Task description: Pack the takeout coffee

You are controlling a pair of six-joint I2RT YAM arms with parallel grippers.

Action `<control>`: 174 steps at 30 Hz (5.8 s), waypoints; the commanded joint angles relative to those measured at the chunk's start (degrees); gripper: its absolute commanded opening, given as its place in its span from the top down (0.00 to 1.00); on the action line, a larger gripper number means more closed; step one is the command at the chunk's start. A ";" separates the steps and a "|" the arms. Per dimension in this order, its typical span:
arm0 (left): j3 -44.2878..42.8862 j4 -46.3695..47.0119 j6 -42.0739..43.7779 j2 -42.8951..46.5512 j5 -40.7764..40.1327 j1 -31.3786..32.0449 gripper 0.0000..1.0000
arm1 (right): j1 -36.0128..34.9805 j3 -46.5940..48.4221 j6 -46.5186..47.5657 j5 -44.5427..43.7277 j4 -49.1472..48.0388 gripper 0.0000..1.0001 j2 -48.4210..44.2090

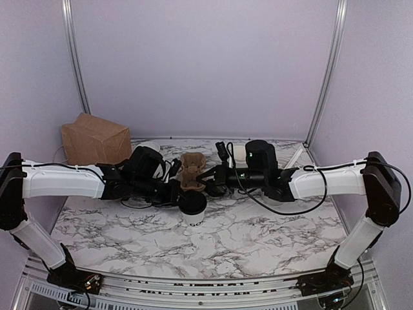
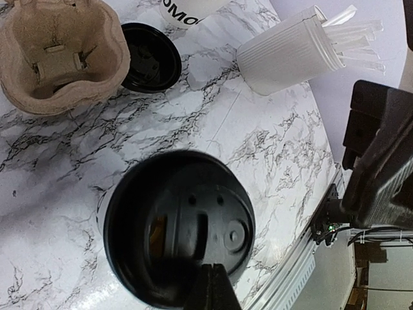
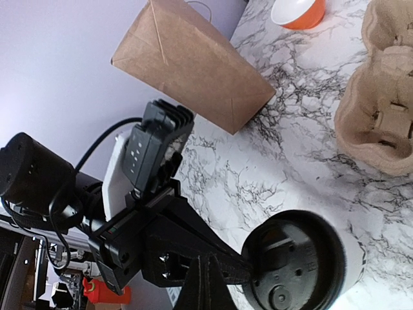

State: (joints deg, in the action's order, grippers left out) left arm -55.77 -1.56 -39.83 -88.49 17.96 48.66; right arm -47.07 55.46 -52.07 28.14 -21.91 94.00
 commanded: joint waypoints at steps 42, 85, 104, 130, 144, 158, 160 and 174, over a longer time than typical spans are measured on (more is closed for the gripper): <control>-0.89 -0.97 0.70 3.41 -6.15 0.47 1.00 | -2.77 4.55 2.66 0.95 2.74 1.00 1.10; -2.94 -3.76 1.94 4.35 -6.58 -0.41 1.00 | 0.83 0.85 -3.77 3.01 -5.09 1.00 3.10; -2.93 -3.71 1.78 3.46 -5.71 -0.32 1.00 | 2.08 -0.40 -6.11 3.62 -5.42 1.00 5.60; -2.34 -6.45 1.68 5.52 -7.38 -3.14 1.00 | -2.46 -3.92 -10.33 5.39 -14.79 1.00 12.16; -2.61 -6.44 1.77 5.06 -6.70 -3.14 1.00 | -2.07 5.38 -5.79 6.20 -7.93 1.00 4.95; -2.00 -6.00 1.39 5.02 -6.57 -3.14 1.00 | 1.17 -2.86 -9.24 4.64 -11.13 1.00 12.07; -1.98 -6.04 1.39 4.99 -6.60 -3.14 1.00 | 1.19 -4.69 -10.97 5.28 -14.29 1.00 14.39; -2.37 -5.82 1.55 5.05 -6.44 -3.14 1.00 | 0.61 6.51 1.82 0.07 6.57 0.98 4.63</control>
State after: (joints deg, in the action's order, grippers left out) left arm -57.39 -6.63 -38.41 -84.58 10.70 45.54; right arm -45.84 56.55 -56.21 30.81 -24.10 102.72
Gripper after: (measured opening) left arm 0.005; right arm 0.006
